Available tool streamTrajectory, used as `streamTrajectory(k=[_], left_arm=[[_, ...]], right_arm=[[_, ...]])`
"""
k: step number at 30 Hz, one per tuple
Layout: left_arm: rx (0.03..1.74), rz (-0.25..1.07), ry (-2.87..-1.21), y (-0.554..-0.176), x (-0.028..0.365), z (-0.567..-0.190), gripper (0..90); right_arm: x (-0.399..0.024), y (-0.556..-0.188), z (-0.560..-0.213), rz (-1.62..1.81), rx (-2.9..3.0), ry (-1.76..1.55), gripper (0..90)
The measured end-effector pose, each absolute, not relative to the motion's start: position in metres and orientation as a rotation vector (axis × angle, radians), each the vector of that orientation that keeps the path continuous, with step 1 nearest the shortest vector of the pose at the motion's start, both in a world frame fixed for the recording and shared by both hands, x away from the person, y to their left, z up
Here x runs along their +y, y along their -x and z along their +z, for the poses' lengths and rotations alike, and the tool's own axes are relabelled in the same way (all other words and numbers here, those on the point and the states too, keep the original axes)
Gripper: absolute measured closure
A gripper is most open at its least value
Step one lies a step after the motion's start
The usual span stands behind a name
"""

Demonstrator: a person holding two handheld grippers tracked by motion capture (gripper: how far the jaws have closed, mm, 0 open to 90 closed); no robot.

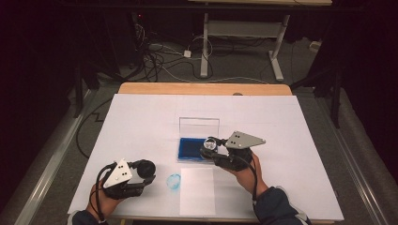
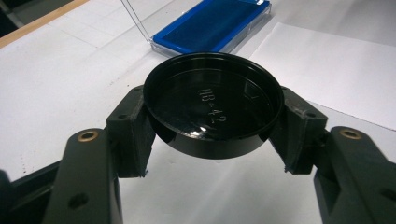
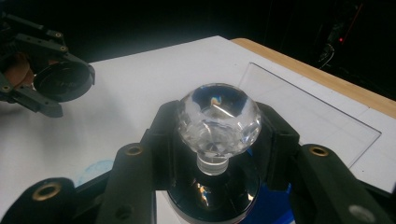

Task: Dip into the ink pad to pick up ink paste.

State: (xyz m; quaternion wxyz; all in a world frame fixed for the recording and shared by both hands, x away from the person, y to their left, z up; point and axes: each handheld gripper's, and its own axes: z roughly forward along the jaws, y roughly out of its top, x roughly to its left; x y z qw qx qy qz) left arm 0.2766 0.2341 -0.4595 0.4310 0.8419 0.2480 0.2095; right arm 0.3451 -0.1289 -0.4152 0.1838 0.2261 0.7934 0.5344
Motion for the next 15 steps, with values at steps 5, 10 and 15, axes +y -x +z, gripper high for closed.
streamTrajectory(k=[5, 10, 15], left_arm=[[0.617, 0.522, -2.099, -0.277, 0.234, -0.459, 36.2], [0.615, 0.525, -2.097, -0.276, 0.234, -0.459, 36.2], [0.612, 0.522, -2.101, -0.277, 0.233, -0.459, 36.2]], right_arm=[[-0.128, -0.34, -0.414, 1.522, 2.242, -0.617, 56.6], [-0.127, -0.334, -0.414, 1.52, 2.26, -0.595, 56.5], [-0.126, -0.325, -0.414, 1.546, 2.278, -0.571, 56.6]])
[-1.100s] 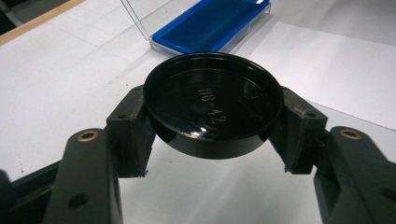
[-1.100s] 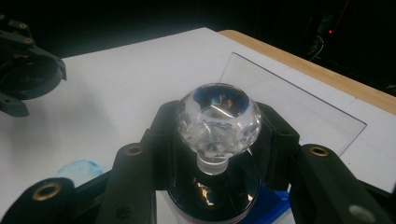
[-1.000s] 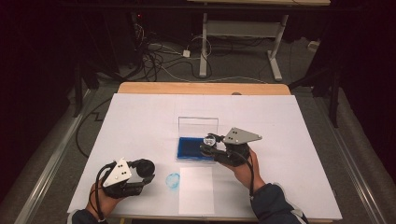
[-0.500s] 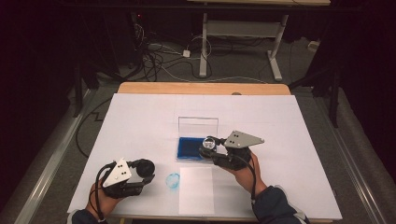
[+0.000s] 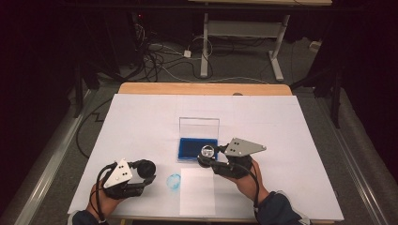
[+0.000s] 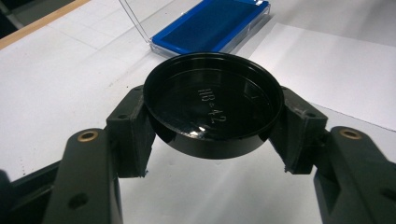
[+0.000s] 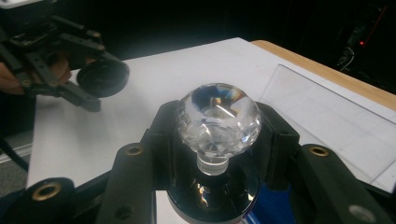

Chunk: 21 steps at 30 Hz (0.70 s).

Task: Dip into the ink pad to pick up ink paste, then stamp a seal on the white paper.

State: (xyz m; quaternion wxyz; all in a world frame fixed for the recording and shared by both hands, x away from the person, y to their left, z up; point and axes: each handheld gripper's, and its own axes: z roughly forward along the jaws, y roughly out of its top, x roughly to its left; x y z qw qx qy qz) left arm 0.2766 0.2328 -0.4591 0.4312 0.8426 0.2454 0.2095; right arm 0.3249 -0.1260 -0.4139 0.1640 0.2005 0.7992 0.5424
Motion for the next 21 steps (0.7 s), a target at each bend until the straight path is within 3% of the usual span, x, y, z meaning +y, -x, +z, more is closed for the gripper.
streamTrajectory(k=[21], left_arm=[[0.611, 0.535, -2.084, -0.273, 0.236, -0.455, 36.2]], right_arm=[[-0.102, -0.296, -0.44, 1.516, 2.434, -0.452, 56.6]])
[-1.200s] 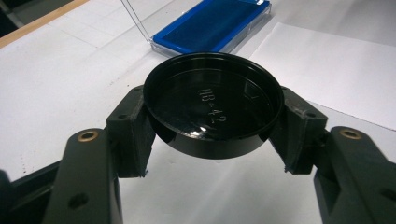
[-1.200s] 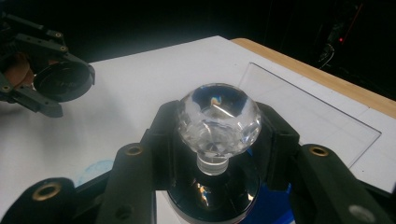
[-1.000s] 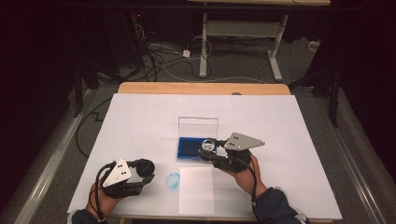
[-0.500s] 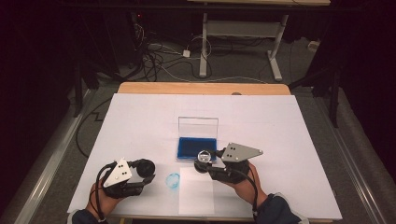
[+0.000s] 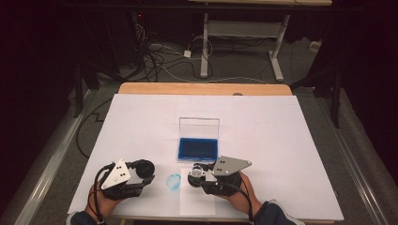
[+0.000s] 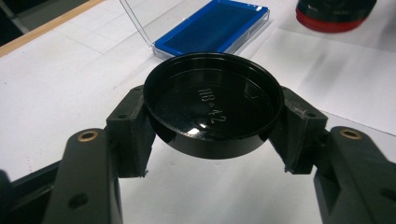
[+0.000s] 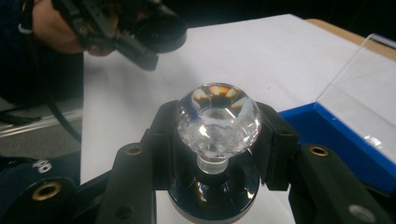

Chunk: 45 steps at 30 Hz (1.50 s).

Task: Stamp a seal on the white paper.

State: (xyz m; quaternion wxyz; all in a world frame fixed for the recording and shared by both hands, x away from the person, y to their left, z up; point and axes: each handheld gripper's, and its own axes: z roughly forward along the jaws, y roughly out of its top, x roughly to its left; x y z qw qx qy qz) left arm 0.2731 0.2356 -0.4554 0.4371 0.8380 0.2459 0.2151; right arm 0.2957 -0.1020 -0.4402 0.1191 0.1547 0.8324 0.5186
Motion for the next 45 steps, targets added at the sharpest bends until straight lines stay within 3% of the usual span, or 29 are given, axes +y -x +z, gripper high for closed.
streamTrajectory(k=[8, 45], left_arm=[[0.603, 0.533, -2.099, -0.273, 0.232, -0.456, 36.2], [0.599, 0.535, -2.107, -0.273, 0.231, -0.457, 36.2]], right_arm=[[-0.104, -0.297, -0.459, 1.464, 2.482, -0.462, 56.5], [-0.102, -0.297, -0.477, 1.42, 2.542, -0.443, 56.6]])
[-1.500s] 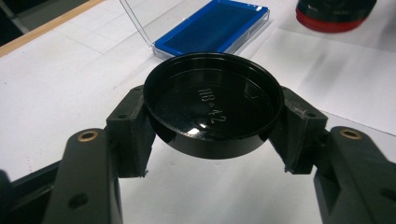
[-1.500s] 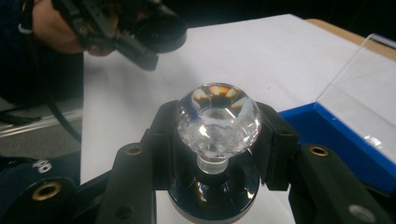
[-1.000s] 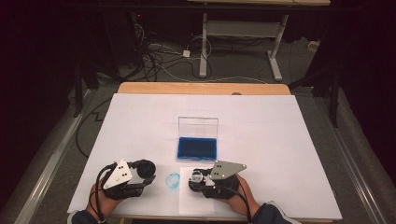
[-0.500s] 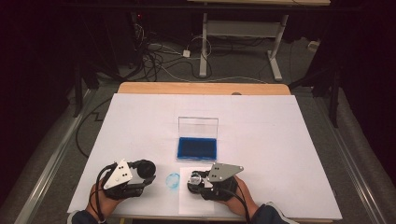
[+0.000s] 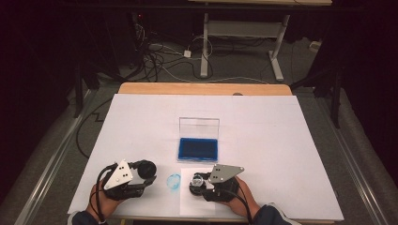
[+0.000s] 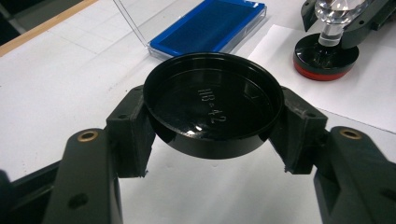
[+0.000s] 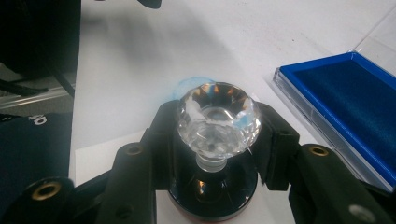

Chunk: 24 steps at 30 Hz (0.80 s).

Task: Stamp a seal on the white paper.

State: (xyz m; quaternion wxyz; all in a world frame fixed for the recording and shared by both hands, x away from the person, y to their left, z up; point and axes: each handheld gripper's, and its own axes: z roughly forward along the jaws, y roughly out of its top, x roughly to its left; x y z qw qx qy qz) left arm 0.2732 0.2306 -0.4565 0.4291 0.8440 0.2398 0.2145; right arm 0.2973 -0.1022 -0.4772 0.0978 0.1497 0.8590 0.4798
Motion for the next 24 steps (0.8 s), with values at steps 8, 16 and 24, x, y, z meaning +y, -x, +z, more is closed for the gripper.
streamTrajectory(k=[8, 16, 24], left_arm=[[0.594, 0.537, -2.11, -0.2731, 0.23, -0.4561, 36.3], [0.597, 0.537, -2.105, -0.2733, 0.2302, -0.4559, 36.2], [0.606, 0.542, -2.088, -0.2742, 0.2336, -0.4548, 36.2]], right_arm=[[-0.1014, -0.2961, -0.4761, 1.371, 2.569, -0.449, 57.1], [-0.0999, -0.2965, -0.4781, 1.293, 2.605, -0.439, 72.1], [-0.1005, -0.2947, -0.4782, 1.345, 2.577, -0.386, 74.4]])
